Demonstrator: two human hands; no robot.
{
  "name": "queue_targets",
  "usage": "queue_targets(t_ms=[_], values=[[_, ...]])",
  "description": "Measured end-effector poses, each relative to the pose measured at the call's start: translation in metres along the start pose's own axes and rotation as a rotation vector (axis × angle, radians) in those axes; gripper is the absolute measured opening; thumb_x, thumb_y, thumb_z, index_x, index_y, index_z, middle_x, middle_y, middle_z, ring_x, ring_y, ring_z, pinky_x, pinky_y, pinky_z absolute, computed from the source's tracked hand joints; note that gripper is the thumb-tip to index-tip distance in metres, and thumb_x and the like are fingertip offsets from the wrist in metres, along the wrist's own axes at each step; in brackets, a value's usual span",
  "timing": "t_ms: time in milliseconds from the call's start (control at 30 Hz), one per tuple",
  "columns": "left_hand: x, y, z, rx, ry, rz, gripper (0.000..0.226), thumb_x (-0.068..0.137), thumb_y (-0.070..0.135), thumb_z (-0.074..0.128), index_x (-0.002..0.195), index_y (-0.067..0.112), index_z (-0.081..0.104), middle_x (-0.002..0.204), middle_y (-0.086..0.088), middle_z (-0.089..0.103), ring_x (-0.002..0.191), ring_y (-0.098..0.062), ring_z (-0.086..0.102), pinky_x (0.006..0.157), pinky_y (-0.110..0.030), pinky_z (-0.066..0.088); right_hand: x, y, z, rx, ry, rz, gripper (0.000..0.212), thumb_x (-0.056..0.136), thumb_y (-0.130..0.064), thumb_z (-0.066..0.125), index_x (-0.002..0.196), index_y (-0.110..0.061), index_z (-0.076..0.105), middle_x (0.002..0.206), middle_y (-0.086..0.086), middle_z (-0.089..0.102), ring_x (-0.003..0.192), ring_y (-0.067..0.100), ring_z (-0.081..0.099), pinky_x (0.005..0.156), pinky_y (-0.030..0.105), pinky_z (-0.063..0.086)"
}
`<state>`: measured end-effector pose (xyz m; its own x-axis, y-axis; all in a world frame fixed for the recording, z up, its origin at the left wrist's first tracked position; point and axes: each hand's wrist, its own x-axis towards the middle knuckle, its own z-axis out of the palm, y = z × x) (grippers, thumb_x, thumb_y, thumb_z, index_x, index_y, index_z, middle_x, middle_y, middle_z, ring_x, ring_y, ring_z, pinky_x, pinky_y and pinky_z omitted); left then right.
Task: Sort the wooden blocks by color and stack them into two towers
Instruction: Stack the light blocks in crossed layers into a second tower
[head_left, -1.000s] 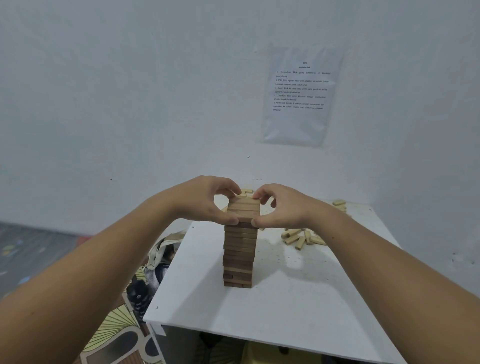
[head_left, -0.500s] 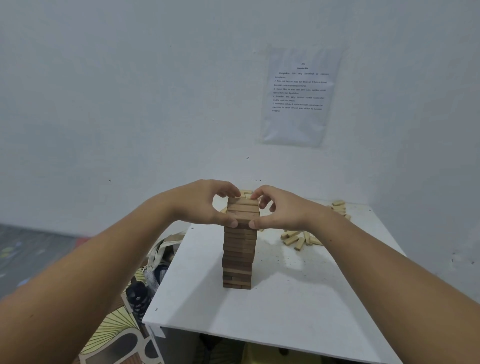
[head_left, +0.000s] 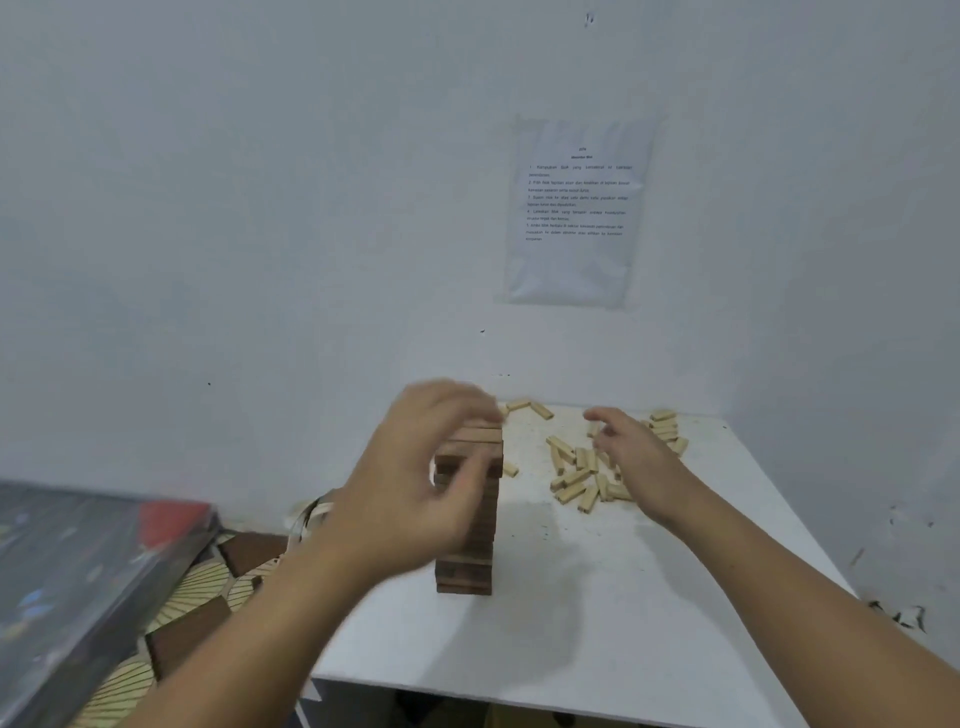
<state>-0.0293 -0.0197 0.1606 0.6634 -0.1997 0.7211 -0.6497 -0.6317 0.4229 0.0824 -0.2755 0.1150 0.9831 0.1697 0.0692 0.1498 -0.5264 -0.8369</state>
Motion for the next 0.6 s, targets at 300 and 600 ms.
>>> queue_targets(t_ms=[300,600], values=[[-0.048,0.030,0.148,-0.054,-0.515,-0.259,0.037,0.099,0.023,0.051,0.134,0.032,0.059,0.133,0.019,0.056,0.128,0.000,0.046,0.111,-0.027,0.040,-0.041,0.122,-0.027,-0.244,0.082,0.216,0.052,0.082,-0.003,0.059,0.130,-0.024,0.059,0.108,-0.008,0.056,0.093,0.011,0.056,0.075,0.022,0.044],[0.007,-0.041,0.253,0.307,-0.612,-0.500,0.063,0.089,0.011,0.053,0.151,0.018,0.042,0.150,-0.001,0.043,0.138,-0.025,0.035,0.108,-0.039,0.043,0.002,0.163,-0.003,-0.738,0.169,0.100,0.050,0.090,-0.029,0.056,0.140,-0.032,0.048,0.137,-0.010,0.042,0.124,0.021,0.035,0.096,0.039,0.030]])
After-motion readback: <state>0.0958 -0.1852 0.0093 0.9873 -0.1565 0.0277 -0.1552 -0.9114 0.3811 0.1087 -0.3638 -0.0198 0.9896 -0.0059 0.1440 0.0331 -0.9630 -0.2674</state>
